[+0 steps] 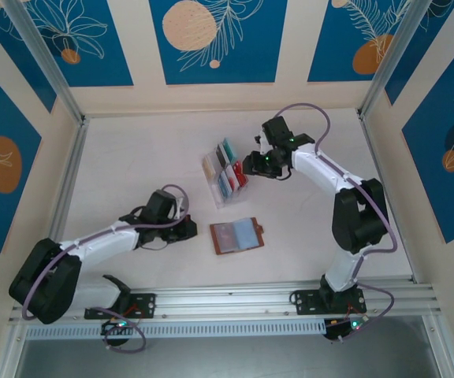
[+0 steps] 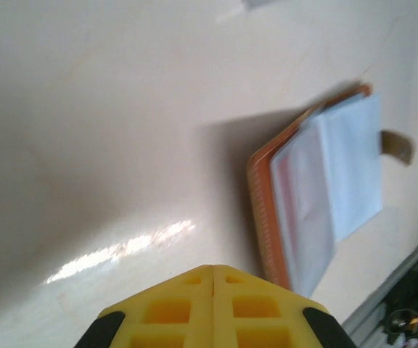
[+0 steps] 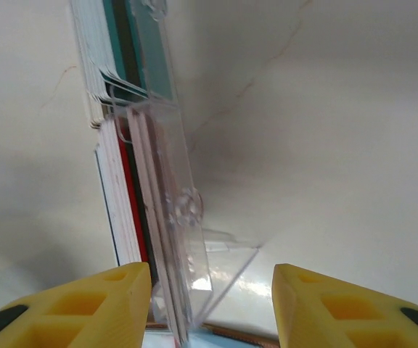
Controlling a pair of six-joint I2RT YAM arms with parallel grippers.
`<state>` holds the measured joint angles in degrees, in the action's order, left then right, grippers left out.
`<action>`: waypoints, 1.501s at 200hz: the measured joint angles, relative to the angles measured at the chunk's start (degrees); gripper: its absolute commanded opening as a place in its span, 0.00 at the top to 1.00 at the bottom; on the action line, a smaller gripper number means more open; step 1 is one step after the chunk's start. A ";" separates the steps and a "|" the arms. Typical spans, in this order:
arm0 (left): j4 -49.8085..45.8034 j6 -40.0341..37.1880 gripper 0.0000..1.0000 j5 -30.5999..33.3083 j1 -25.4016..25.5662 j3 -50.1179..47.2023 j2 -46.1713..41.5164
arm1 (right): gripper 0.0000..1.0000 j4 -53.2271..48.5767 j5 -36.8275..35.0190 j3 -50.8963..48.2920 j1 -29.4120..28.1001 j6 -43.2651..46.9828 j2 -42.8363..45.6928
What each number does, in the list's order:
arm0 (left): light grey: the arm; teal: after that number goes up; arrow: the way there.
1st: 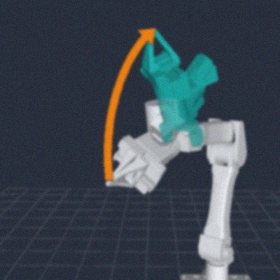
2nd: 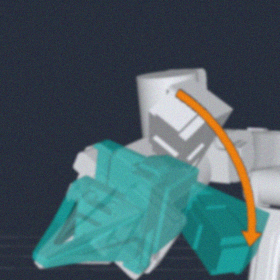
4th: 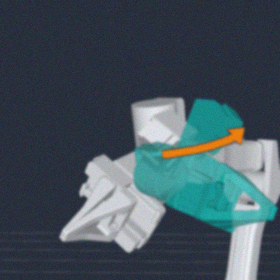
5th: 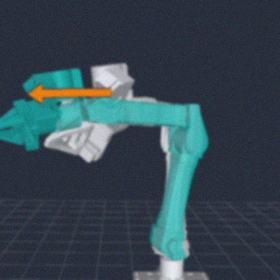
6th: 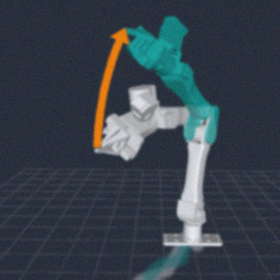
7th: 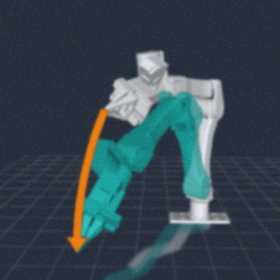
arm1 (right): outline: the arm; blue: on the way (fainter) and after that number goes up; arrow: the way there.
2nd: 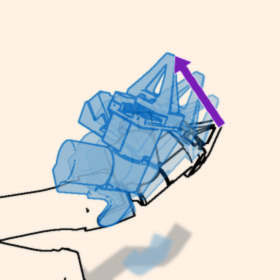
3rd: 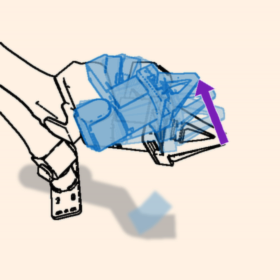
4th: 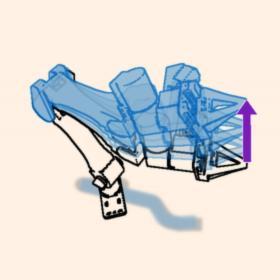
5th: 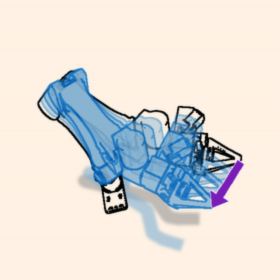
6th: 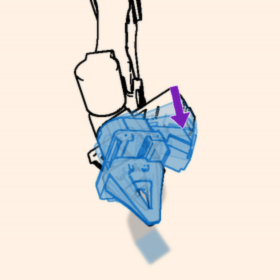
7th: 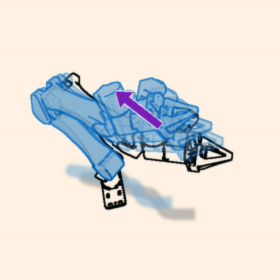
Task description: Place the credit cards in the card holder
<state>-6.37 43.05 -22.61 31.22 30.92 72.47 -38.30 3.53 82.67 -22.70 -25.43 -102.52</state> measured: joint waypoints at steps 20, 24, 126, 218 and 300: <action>-0.52 -0.63 0.95 -1.68 -2.49 2.93 0.57 | 0.54 0.26 2.12 2.03 0.00 0.00 -2.12; -0.50 -0.81 0.94 -2.08 -2.95 3.63 0.90 | 0.54 0.37 2.54 2.23 0.00 0.00 -2.40; 1.81 -3.13 0.95 -6.36 -5.11 19.10 19.32 | 0.67 1.66 10.97 2.54 -1.27 -0.46 -3.56; 4.26 -3.10 0.96 -7.69 -5.14 21.59 24.52 | 0.66 1.40 11.65 4.46 -1.36 -0.44 -6.78; 5.62 -3.10 0.96 -8.52 -5.14 23.04 27.78 | 0.66 1.40 12.63 4.48 -1.29 -0.44 -6.75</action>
<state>-0.75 39.94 -31.14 26.09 53.95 100.25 -36.91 16.16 87.15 -23.99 -25.87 -109.27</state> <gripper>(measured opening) 0.041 0.337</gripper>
